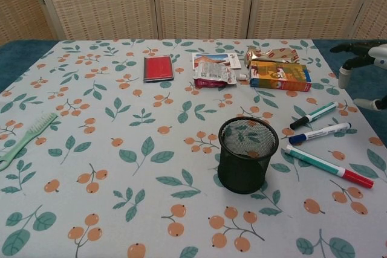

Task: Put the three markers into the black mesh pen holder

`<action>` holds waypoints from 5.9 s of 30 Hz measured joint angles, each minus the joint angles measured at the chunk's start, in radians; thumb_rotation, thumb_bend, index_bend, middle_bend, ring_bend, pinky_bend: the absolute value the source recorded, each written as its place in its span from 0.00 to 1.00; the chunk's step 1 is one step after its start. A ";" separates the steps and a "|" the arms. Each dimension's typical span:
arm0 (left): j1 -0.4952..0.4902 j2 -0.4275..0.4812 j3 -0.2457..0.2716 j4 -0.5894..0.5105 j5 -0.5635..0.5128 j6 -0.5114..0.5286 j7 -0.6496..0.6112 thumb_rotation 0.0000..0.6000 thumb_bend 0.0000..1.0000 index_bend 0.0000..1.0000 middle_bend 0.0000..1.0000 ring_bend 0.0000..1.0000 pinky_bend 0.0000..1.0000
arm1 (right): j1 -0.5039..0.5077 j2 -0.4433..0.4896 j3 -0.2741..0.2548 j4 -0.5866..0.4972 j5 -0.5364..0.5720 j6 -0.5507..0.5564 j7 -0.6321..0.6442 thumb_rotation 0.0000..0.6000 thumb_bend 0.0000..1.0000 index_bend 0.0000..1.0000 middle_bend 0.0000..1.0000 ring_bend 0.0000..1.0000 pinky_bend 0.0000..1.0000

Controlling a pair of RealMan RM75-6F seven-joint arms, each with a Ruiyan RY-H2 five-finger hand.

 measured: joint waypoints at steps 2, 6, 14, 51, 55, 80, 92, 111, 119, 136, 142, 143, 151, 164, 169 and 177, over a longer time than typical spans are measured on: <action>0.001 0.001 0.000 0.000 0.000 0.001 -0.001 1.00 0.40 0.08 0.16 0.04 0.26 | 0.018 -0.018 0.002 0.021 0.012 -0.025 -0.010 1.00 0.33 0.41 0.02 0.00 0.00; 0.001 0.002 -0.001 0.000 0.000 0.002 -0.006 1.00 0.40 0.08 0.16 0.04 0.26 | 0.051 -0.050 0.005 0.044 0.032 -0.064 -0.033 1.00 0.33 0.41 0.02 0.00 0.00; 0.004 0.007 -0.001 0.000 0.002 0.006 -0.017 1.00 0.40 0.08 0.16 0.04 0.26 | 0.091 -0.105 0.000 0.086 0.054 -0.114 -0.064 1.00 0.33 0.41 0.01 0.00 0.00; 0.010 0.010 -0.003 0.006 0.013 0.017 -0.031 1.00 0.40 0.08 0.16 0.04 0.26 | 0.156 -0.215 -0.038 0.210 0.102 -0.192 -0.118 1.00 0.34 0.41 0.01 0.00 0.00; 0.011 0.009 -0.004 0.013 0.021 0.025 -0.034 1.00 0.40 0.07 0.16 0.04 0.26 | 0.159 -0.228 -0.034 0.225 0.109 -0.188 -0.127 1.00 0.34 0.47 0.03 0.00 0.00; 0.012 -0.002 -0.010 0.024 0.023 0.035 -0.024 1.00 0.40 0.05 0.16 0.04 0.26 | 0.109 -0.073 0.013 -0.093 0.099 0.015 -0.078 1.00 0.35 0.60 0.09 0.00 0.00; 0.010 0.000 -0.015 0.021 0.005 0.025 -0.027 1.00 0.40 0.05 0.16 0.04 0.26 | 0.067 0.017 0.087 -0.563 0.124 0.115 0.181 1.00 0.33 0.60 0.09 0.00 0.00; 0.035 0.026 -0.025 0.012 0.000 0.071 -0.069 1.00 0.40 0.05 0.16 0.04 0.26 | -0.023 -0.297 0.012 -0.502 0.081 0.292 0.248 1.00 0.32 0.60 0.08 0.00 0.00; 0.037 0.025 -0.024 0.009 0.004 0.072 -0.062 1.00 0.40 0.05 0.16 0.04 0.26 | -0.061 -0.303 -0.024 -0.466 0.044 0.314 0.298 1.00 0.32 0.60 0.08 0.00 0.00; 0.043 0.027 -0.024 0.009 0.009 0.080 -0.066 1.00 0.40 0.05 0.16 0.04 0.26 | -0.104 -0.343 -0.076 -0.389 -0.007 0.317 0.320 1.00 0.29 0.50 0.05 0.00 0.00; 0.040 0.026 -0.025 0.011 0.008 0.075 -0.063 1.00 0.40 0.05 0.16 0.04 0.26 | -0.102 -0.322 -0.068 -0.389 -0.010 0.304 0.298 1.00 0.25 0.12 0.00 0.00 0.00; 0.041 0.025 -0.025 0.011 0.008 0.076 -0.063 1.00 0.40 0.05 0.16 0.04 0.26 | -0.102 -0.320 -0.067 -0.390 -0.009 0.302 0.293 1.00 0.25 0.10 0.00 0.00 0.00; 0.044 0.028 -0.026 0.012 0.009 0.082 -0.072 1.00 0.40 0.05 0.16 0.04 0.26 | -0.104 -0.261 -0.054 -0.424 -0.018 0.304 0.269 1.00 0.25 0.06 0.00 0.00 0.00; 0.034 0.016 -0.028 0.013 0.003 0.060 -0.051 1.00 0.40 0.05 0.16 0.04 0.26 | -0.110 0.187 0.007 -0.683 0.031 0.271 -0.091 1.00 0.27 0.30 0.00 0.00 0.00; 0.026 0.008 -0.024 0.011 0.004 0.045 -0.033 1.00 0.40 0.06 0.16 0.04 0.26 | -0.115 0.296 -0.003 -0.721 0.093 0.192 -0.200 1.00 0.28 0.34 0.00 0.00 0.00; 0.026 0.009 -0.024 0.012 0.003 0.046 -0.037 1.00 0.40 0.06 0.16 0.04 0.26 | -0.083 0.253 -0.025 -0.615 0.183 0.060 -0.323 1.00 0.28 0.39 0.00 0.00 0.00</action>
